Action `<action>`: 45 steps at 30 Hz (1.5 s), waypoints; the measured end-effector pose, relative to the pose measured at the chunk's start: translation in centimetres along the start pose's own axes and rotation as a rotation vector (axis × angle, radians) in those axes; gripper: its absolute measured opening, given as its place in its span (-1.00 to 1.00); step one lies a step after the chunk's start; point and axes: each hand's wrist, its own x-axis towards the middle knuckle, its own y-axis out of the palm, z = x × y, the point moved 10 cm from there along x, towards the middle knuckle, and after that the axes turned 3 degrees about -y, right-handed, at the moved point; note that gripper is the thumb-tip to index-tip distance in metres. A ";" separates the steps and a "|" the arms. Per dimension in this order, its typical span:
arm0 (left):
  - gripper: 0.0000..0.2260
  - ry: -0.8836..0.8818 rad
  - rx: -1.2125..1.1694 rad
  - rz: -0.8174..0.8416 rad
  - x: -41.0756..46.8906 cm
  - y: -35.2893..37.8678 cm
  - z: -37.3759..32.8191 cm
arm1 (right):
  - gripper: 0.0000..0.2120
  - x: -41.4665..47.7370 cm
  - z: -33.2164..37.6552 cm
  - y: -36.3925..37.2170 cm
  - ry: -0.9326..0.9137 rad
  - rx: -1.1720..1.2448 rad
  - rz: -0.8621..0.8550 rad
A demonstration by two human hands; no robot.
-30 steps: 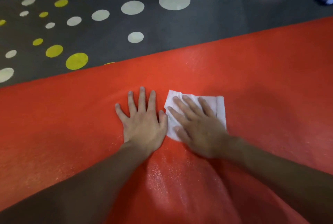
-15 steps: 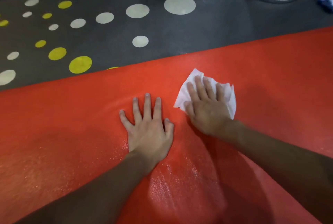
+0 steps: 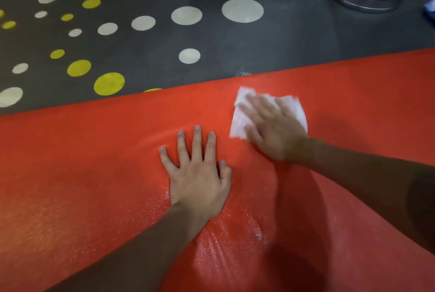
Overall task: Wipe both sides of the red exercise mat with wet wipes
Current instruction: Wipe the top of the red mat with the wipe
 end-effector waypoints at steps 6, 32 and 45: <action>-0.41 -0.006 0.012 -0.005 0.0 0.1 -0.1 | -0.36 1.7 2.0 0.7 0.077 0.026 0.000; -0.38 0.142 -0.022 0.081 -0.1 -0.4 0.3 | -0.44 6.1 0.9 0.0 0.290 0.020 0.068; -0.41 0.340 -0.044 -0.030 0.2 -1.5 5.4 | -0.40 -0.3 10.0 1.2 0.099 0.087 0.075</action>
